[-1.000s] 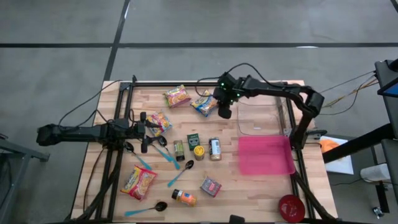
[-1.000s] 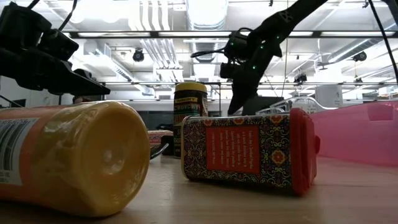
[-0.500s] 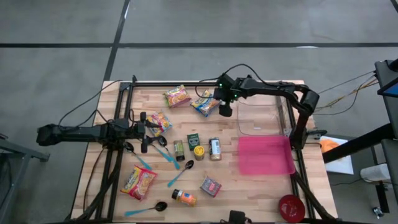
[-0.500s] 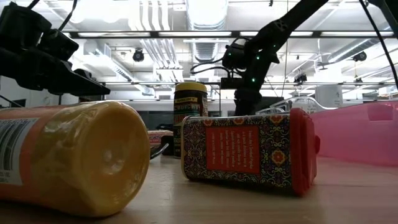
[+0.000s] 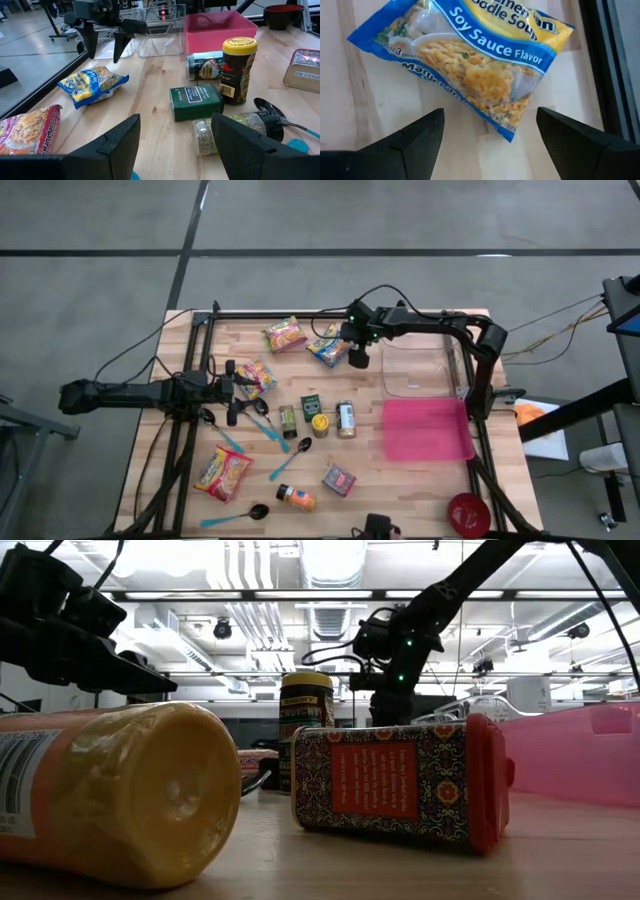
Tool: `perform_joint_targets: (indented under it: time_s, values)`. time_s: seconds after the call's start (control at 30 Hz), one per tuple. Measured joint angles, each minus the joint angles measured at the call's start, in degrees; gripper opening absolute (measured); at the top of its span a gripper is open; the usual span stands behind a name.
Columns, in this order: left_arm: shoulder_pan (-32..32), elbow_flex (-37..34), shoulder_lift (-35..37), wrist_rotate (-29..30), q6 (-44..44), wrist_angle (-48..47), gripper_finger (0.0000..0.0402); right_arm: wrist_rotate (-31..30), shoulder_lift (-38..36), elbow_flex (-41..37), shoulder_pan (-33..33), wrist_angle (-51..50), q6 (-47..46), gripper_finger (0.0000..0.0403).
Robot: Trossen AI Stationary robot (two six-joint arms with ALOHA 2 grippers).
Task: Pick & Place Food Item
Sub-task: Put the blue noodle pack into the top transparent bin
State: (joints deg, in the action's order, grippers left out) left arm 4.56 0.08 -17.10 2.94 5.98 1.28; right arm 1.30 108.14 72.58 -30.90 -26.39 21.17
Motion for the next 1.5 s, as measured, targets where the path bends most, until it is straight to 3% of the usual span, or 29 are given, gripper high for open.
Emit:
perform_joint_targets:
  time_s: [0.67, 1.5]
  values:
    - [0.0, 0.0, 0.0, 0.0, -0.04, 0.0, 0.0244, 0.04, 0.0, -2.71, -0.25, 3.8, -3.04, 0.0315]
    - [0.0, 0.0, 0.0, 0.0, -0.13, 0.0, 0.0244, 0.24, 0.0, -13.17, -0.28, 22.1, -3.18, 0.0315]
